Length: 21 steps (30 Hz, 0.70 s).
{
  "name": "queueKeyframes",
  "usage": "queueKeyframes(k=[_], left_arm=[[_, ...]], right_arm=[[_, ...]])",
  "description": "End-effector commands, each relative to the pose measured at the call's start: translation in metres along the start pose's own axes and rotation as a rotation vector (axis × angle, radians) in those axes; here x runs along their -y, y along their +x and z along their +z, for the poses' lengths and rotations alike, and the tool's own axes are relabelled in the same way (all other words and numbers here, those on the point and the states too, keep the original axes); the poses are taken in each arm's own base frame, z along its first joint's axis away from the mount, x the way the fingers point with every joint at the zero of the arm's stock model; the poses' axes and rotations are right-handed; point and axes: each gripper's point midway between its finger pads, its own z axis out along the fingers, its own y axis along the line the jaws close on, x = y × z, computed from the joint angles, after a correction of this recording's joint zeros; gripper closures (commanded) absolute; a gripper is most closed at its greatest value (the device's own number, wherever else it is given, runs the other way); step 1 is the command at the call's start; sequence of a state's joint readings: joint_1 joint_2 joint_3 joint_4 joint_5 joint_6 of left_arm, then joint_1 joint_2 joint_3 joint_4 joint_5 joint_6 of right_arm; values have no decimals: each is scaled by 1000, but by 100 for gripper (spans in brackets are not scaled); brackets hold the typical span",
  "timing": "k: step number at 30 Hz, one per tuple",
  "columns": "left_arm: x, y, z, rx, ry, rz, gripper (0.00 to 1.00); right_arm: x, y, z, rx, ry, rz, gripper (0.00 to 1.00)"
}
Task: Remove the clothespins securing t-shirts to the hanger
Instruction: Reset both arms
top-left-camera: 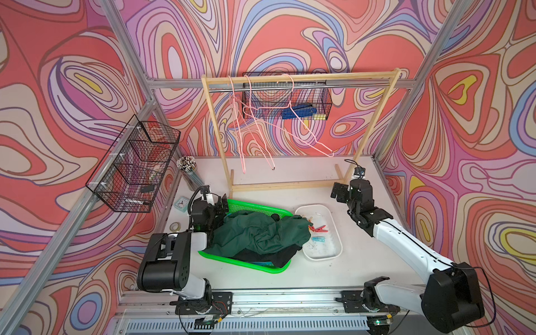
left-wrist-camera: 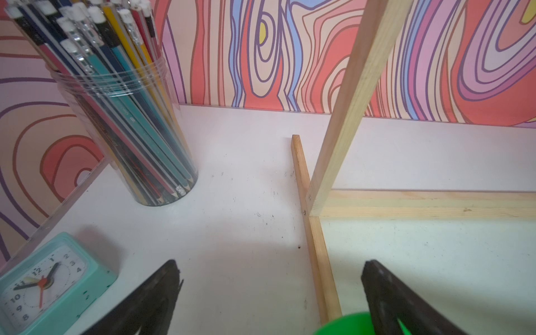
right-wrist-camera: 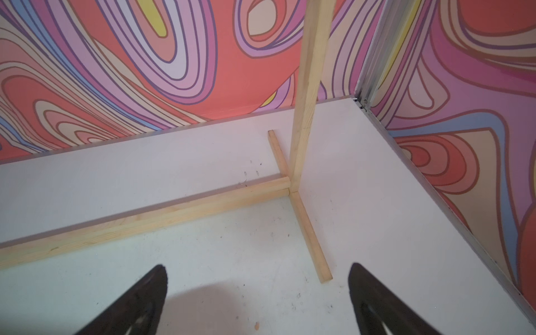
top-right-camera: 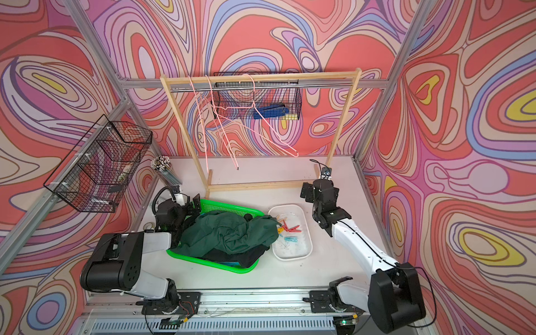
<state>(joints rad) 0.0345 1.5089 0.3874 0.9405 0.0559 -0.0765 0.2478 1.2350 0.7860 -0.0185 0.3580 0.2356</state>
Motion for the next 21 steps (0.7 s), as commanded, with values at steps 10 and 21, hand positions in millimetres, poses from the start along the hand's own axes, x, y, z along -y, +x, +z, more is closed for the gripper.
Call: queueKeyframes(k=[10,21], left_arm=[[-11,28,-3,-75,-52,12,0],[-11,28,-3,-75,-53,11,0]], right_arm=[[50,19,41,61,147,-11,2],[59,56,60,160,172,-64,2]])
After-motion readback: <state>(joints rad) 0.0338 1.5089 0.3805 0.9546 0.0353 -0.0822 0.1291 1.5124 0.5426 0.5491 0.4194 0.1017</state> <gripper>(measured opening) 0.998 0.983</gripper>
